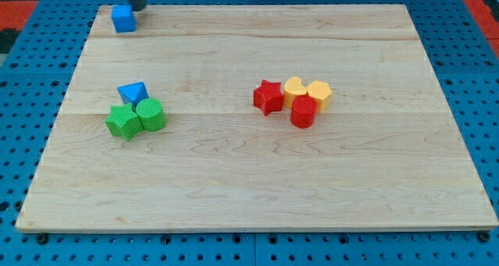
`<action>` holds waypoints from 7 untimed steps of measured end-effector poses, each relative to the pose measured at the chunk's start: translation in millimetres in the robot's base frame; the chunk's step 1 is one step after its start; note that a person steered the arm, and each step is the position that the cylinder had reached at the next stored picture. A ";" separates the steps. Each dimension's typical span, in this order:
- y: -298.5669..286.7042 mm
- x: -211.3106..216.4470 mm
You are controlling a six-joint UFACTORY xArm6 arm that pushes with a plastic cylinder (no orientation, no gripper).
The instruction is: Slide the blue cube on top of the green circle
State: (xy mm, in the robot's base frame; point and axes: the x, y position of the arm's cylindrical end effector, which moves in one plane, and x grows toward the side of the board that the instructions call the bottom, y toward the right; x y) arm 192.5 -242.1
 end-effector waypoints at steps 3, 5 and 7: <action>13.5 51.1; 13.2 51.2; 47.7 50.7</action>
State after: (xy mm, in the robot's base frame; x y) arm 243.2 -194.4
